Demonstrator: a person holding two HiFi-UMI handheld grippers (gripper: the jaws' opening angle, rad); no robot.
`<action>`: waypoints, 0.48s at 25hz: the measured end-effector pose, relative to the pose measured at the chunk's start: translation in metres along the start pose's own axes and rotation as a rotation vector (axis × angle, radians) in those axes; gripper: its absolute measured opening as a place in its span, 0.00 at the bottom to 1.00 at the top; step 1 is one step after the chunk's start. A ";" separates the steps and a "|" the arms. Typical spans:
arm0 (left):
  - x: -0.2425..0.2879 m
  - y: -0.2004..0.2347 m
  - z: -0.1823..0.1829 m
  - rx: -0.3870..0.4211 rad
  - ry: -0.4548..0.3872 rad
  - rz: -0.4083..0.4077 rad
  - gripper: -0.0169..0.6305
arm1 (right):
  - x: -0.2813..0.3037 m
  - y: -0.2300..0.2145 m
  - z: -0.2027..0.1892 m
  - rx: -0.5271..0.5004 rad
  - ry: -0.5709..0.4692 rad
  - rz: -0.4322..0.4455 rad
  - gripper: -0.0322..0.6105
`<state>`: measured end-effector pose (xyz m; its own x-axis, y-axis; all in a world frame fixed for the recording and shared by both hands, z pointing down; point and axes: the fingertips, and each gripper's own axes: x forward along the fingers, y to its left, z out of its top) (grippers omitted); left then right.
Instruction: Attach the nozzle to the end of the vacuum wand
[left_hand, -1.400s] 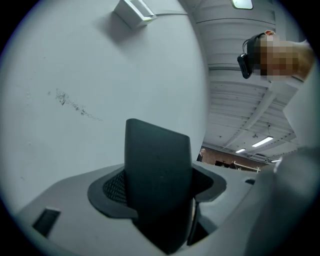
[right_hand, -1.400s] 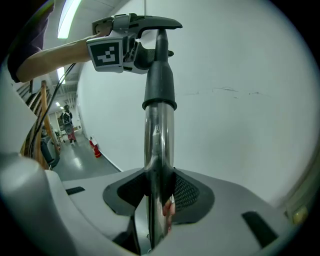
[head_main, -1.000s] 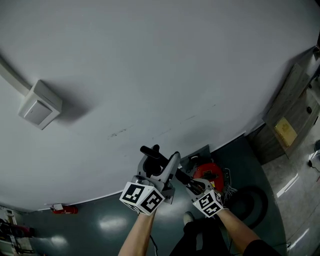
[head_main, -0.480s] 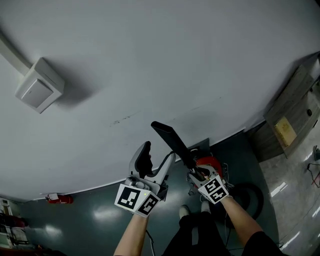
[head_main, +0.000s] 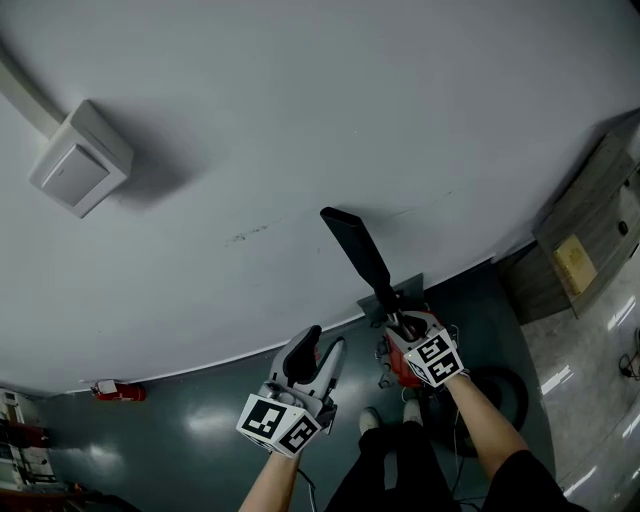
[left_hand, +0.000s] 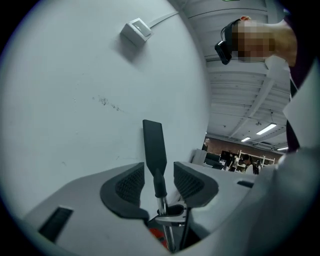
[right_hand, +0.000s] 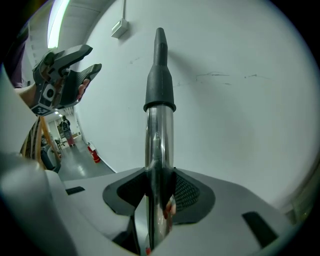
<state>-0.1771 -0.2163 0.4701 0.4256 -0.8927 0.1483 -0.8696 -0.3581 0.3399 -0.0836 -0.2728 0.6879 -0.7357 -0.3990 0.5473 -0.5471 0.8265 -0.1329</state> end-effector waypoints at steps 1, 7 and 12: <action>-0.003 0.000 -0.002 -0.003 0.003 0.002 0.29 | 0.000 0.000 0.000 0.001 -0.002 -0.003 0.28; -0.010 0.006 -0.008 -0.018 0.000 0.013 0.12 | -0.002 0.002 0.000 0.005 -0.010 -0.025 0.28; -0.009 -0.001 -0.010 -0.019 0.001 0.004 0.11 | -0.024 0.005 0.006 0.032 -0.046 -0.031 0.29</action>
<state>-0.1774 -0.2050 0.4777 0.4223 -0.8939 0.1501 -0.8663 -0.3492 0.3573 -0.0711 -0.2613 0.6694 -0.7353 -0.4426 0.5132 -0.5818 0.8006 -0.1431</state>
